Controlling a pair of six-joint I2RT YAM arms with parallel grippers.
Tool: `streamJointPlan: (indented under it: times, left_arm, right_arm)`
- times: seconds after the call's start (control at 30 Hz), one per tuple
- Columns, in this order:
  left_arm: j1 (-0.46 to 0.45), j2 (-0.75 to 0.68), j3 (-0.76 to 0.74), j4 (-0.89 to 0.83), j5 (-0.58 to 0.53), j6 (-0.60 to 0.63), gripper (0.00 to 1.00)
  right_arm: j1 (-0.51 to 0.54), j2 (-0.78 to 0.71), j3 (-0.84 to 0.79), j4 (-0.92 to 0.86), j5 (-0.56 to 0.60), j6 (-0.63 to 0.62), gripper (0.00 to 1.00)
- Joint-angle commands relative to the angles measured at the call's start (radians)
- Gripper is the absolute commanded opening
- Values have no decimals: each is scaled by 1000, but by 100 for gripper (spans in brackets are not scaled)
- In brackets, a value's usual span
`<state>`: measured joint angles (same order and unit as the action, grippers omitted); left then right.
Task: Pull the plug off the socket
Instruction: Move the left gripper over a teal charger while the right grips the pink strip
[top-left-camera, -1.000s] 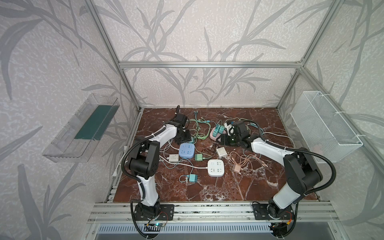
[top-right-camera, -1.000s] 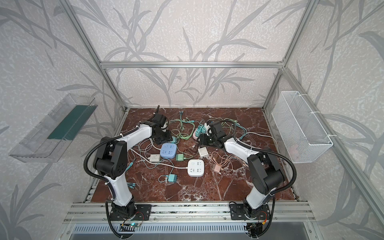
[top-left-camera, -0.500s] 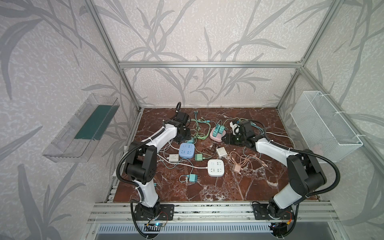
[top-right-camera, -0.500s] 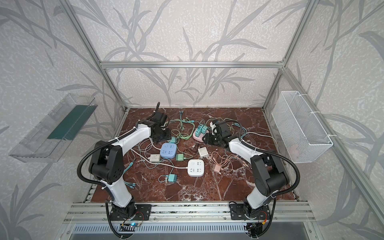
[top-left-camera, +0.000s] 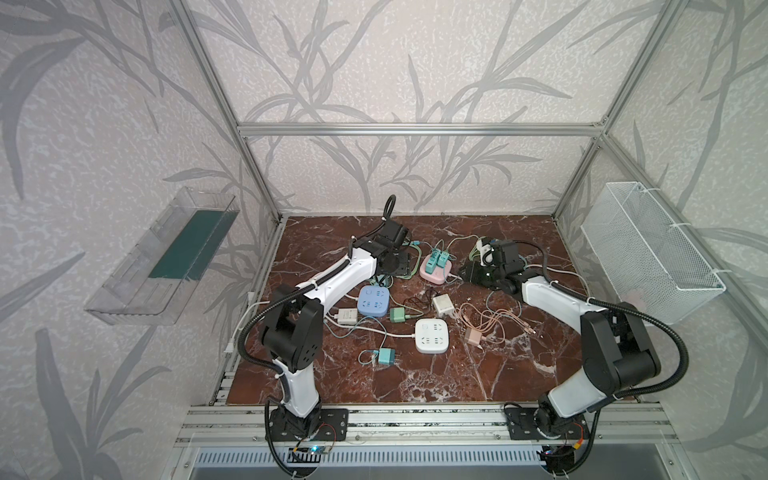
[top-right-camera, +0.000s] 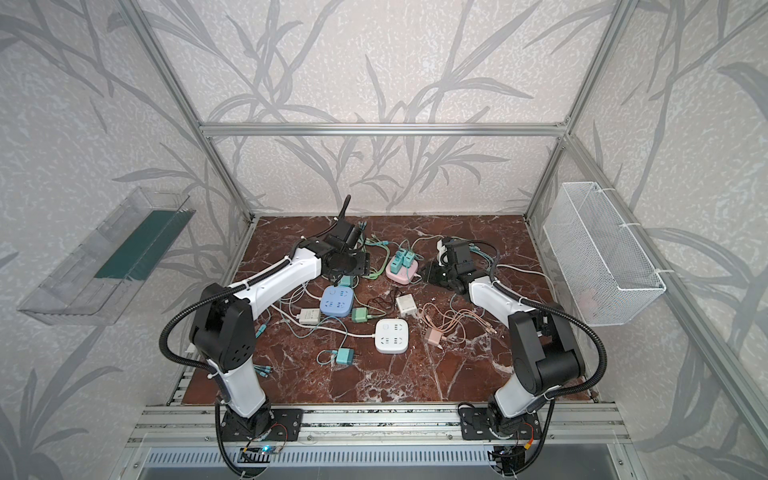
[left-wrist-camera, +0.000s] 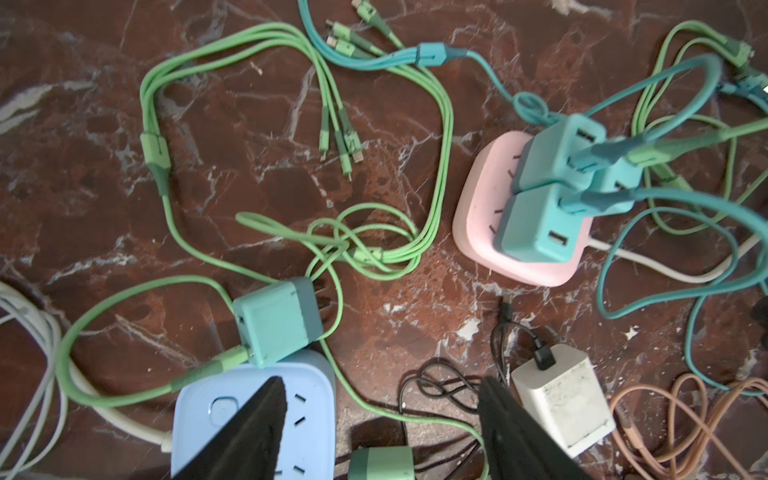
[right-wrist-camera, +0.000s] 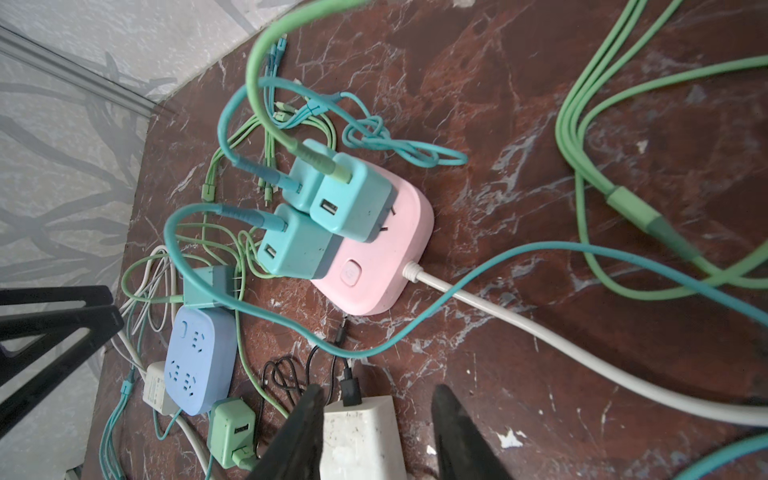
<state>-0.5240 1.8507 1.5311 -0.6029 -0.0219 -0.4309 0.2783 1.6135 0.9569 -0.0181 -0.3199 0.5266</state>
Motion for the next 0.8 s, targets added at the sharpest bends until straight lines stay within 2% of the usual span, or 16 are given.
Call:
streamJointPlan:
  times: [0.0,0.3,0.77]
  left_arm:
    - [-17,73,69,5,21,46,74]
    - [-84,259,277,-72,22,118,72]
    - [-117,370,358,-42,-2,129,72]
  right_arm:
    - [-14,52,37,13,-29,5,43]
    - [-19,182,125,0,-74,5,43]
    - [-21,295,214,-5,-113,-9,45]
